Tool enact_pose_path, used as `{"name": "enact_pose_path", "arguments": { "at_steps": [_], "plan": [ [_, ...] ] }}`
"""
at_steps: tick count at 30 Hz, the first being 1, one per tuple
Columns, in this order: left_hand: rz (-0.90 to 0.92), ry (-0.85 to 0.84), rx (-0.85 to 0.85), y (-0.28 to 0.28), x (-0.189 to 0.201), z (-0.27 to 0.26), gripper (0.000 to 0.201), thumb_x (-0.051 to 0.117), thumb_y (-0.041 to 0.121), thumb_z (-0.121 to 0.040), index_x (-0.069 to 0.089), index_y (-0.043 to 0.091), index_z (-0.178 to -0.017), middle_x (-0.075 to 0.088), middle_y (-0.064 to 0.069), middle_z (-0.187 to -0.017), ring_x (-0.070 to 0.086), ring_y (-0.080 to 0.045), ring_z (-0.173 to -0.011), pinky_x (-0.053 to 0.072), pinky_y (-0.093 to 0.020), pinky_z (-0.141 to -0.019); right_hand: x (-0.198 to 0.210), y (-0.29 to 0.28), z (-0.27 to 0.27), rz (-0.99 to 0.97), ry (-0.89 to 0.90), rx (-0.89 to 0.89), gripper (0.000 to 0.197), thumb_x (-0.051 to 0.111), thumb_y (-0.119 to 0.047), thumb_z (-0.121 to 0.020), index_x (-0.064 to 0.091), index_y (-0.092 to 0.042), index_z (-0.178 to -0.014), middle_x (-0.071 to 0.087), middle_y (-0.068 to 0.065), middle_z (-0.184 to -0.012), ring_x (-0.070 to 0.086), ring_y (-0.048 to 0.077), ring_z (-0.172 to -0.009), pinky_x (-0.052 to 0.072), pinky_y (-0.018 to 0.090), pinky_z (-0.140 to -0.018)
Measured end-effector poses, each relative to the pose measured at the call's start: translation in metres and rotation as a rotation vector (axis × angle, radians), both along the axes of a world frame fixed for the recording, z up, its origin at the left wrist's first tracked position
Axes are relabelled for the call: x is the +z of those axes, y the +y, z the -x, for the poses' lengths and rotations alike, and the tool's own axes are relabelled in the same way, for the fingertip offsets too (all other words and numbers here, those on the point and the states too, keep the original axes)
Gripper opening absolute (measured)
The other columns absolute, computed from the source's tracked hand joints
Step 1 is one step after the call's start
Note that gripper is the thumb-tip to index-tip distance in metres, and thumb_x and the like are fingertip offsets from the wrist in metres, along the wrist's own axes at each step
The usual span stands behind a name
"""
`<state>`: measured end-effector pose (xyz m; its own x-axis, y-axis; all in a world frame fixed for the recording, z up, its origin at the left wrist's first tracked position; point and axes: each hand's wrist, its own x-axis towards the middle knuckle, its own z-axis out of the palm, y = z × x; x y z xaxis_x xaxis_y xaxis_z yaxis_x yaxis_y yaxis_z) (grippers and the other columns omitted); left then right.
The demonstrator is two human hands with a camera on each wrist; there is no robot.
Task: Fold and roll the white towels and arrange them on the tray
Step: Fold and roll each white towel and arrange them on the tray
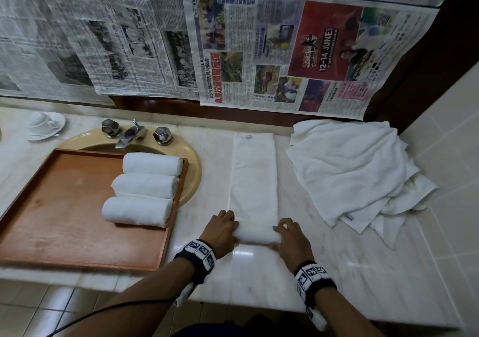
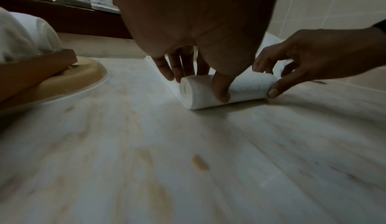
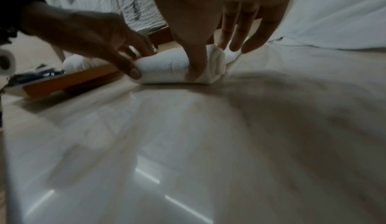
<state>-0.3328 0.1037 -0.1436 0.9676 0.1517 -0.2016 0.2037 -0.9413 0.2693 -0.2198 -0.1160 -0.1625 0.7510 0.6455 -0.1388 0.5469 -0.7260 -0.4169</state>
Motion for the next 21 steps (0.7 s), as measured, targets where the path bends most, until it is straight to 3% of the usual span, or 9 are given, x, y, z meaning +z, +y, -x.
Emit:
{"name": "enact_pose_path", "arguments": {
  "at_steps": [3,6,8,11,13,15,18,21],
  "plan": [
    [0.084,0.031,0.0,0.006,-0.001,-0.004,0.026,0.063,0.029,-0.085,0.064,0.01,-0.102,0.051,-0.007,-0.113,0.047,-0.028,-0.105,0.041,-0.036,-0.083,0.0,0.005,-0.01,0.034,0.04,0.048,0.045,0.07,-0.042,-0.085,0.061,-0.024,-0.125,0.049,-0.013,-0.125,0.047,0.012,-0.109,0.046,0.028,-0.086],
    [0.204,0.037,0.059,0.009,0.0,-0.01,0.028,0.059,0.021,-0.09,0.059,0.009,-0.116,0.053,-0.009,-0.115,0.048,-0.029,-0.109,0.042,-0.037,-0.088,0.004,0.01,-0.026,0.042,0.123,0.077,0.044,0.064,-0.042,-0.09,0.06,-0.023,-0.129,0.054,-0.01,-0.126,0.052,0.016,-0.11,0.042,0.027,-0.091],
    [0.268,0.02,0.118,0.011,0.002,-0.012,0.036,0.058,0.014,-0.09,0.05,0.012,-0.124,0.058,-0.009,-0.112,0.05,-0.027,-0.105,0.041,-0.033,-0.082,0.008,0.013,-0.033,0.004,0.209,0.048,0.044,0.065,-0.038,-0.09,0.058,-0.021,-0.13,0.057,-0.006,-0.126,0.053,0.017,-0.114,0.039,0.027,-0.095],
    [0.33,-0.016,0.178,0.01,0.005,-0.016,0.033,0.055,0.009,-0.09,0.042,0.014,-0.12,0.062,-0.011,-0.098,0.05,-0.026,-0.087,0.033,-0.032,-0.069,0.011,0.016,-0.039,-0.054,0.274,-0.022,0.04,0.065,-0.035,-0.09,0.057,-0.02,-0.126,0.062,-0.002,-0.12,0.056,0.017,-0.11,0.04,0.026,-0.087],
    [0.334,-0.022,0.2,0.008,0.005,-0.018,0.029,0.054,0.01,-0.092,0.043,0.013,-0.119,0.063,-0.013,-0.093,0.051,-0.028,-0.085,0.032,-0.032,-0.067,0.012,0.019,-0.044,-0.061,0.287,-0.064,0.034,0.064,-0.037,-0.091,0.054,-0.021,-0.119,0.063,0.0,-0.114,0.059,0.02,-0.103,0.042,0.028,-0.083],
    [0.355,-0.043,0.249,0.01,0.001,-0.021,0.026,0.054,0.014,-0.093,0.049,0.014,-0.119,0.062,-0.012,-0.099,0.056,-0.032,-0.091,0.037,-0.033,-0.07,0.012,0.024,-0.049,-0.043,0.288,-0.117,0.027,0.06,-0.04,-0.092,0.051,-0.022,-0.111,0.066,0.0,-0.109,0.061,0.024,-0.098,0.045,0.032,-0.082],
    [0.291,-0.113,0.357,0.012,-0.005,-0.023,0.027,0.059,0.024,-0.093,0.063,0.019,-0.119,0.049,-0.005,-0.127,0.058,-0.029,-0.101,0.043,-0.03,-0.085,0.017,0.034,-0.052,0.031,0.266,-0.218,0.024,0.055,-0.047,-0.093,0.052,-0.025,-0.102,0.067,-0.007,-0.099,0.062,0.023,-0.094,0.043,0.031,-0.074],
    [0.142,-0.146,0.392,0.012,-0.007,-0.027,0.027,0.061,0.033,-0.092,0.067,0.028,-0.117,0.05,0.0,-0.127,0.053,-0.026,-0.109,0.044,-0.036,-0.086,0.021,0.039,-0.05,-0.016,0.192,-0.278,0.023,0.058,-0.044,-0.092,0.051,-0.024,-0.102,0.06,-0.009,-0.097,0.058,0.019,-0.092,0.039,0.029,-0.07]
  ]
}}
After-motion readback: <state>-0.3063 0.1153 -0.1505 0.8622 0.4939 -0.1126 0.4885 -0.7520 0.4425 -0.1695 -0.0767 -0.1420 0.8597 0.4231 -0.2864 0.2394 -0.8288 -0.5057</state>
